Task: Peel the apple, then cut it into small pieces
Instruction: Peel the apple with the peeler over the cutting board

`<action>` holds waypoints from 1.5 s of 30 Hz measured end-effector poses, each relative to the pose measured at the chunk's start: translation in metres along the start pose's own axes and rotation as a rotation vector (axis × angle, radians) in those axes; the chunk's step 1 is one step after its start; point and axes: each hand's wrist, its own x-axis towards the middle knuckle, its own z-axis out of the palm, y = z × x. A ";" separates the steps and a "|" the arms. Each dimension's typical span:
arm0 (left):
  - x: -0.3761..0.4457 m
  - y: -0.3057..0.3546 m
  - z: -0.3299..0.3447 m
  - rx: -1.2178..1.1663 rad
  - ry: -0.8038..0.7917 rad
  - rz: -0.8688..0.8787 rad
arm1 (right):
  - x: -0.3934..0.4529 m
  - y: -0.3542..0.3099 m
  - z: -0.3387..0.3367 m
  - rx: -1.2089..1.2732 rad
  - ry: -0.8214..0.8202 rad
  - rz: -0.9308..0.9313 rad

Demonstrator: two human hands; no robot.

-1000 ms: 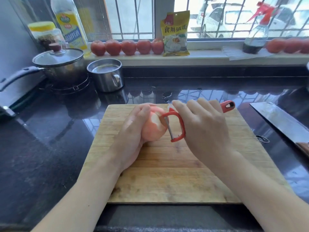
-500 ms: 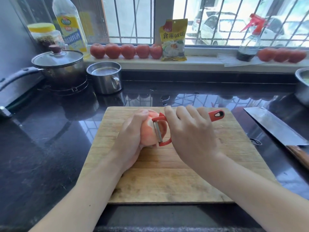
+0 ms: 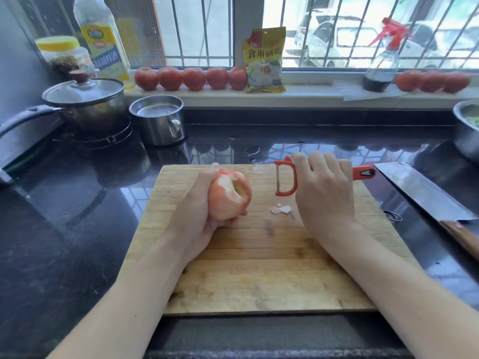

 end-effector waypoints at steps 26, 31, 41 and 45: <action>-0.004 0.005 -0.004 -0.081 -0.098 -0.081 | 0.011 0.016 -0.039 -0.206 -0.421 -0.133; -0.009 0.012 -0.003 -0.173 0.008 -0.039 | -0.001 0.026 -0.035 -0.254 -0.389 -0.105; -0.009 0.009 -0.002 -0.178 -0.110 -0.017 | -0.015 0.031 -0.033 -0.060 -0.262 -0.105; -0.016 0.008 -0.002 -0.181 -0.348 -0.113 | -0.018 0.018 -0.042 0.093 -0.255 -0.156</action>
